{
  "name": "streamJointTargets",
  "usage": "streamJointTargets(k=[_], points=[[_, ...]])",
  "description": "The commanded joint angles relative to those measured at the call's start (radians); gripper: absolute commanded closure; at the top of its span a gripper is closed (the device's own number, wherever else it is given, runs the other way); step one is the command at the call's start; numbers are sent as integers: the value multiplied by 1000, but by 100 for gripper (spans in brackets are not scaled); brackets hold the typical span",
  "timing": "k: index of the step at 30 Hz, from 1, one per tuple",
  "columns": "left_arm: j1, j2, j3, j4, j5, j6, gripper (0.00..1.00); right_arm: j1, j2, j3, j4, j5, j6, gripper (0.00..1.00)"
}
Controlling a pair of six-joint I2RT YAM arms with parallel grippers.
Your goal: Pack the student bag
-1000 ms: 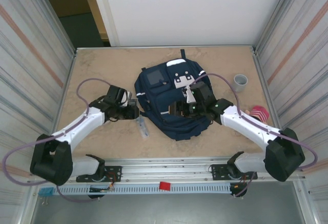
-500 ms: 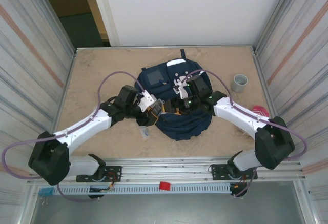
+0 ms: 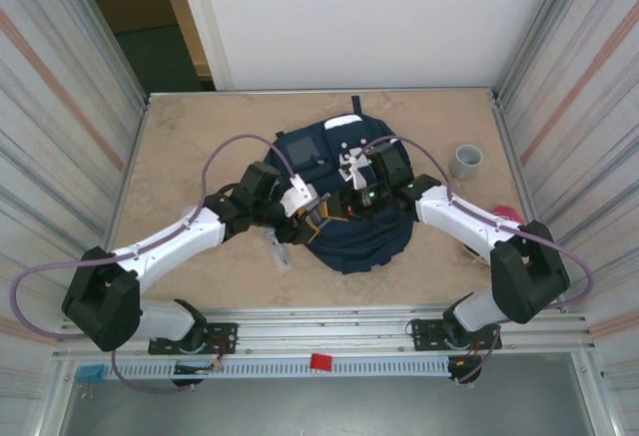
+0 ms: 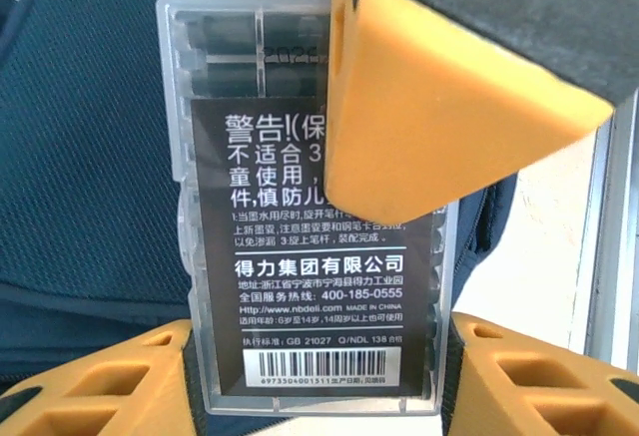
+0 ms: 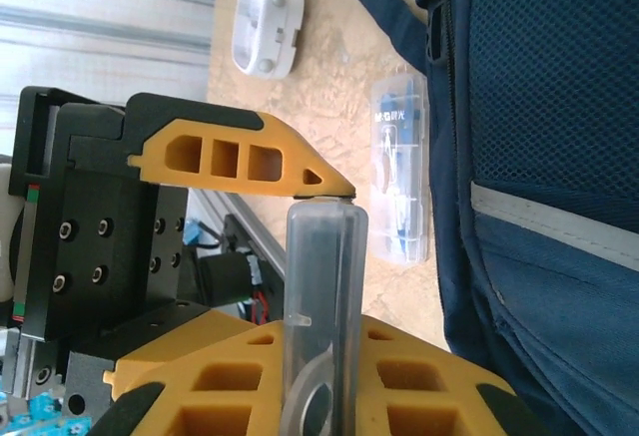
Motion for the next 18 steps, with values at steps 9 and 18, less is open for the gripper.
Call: streamJointTargets(k=[9, 18], points=[[-164, 117, 159, 25, -343, 27, 20, -361, -364, -174, -9, -1, 67, 87], [-266, 424, 369, 34, -480, 59, 12, -648, -613, -221, -241, 13, -12, 85]])
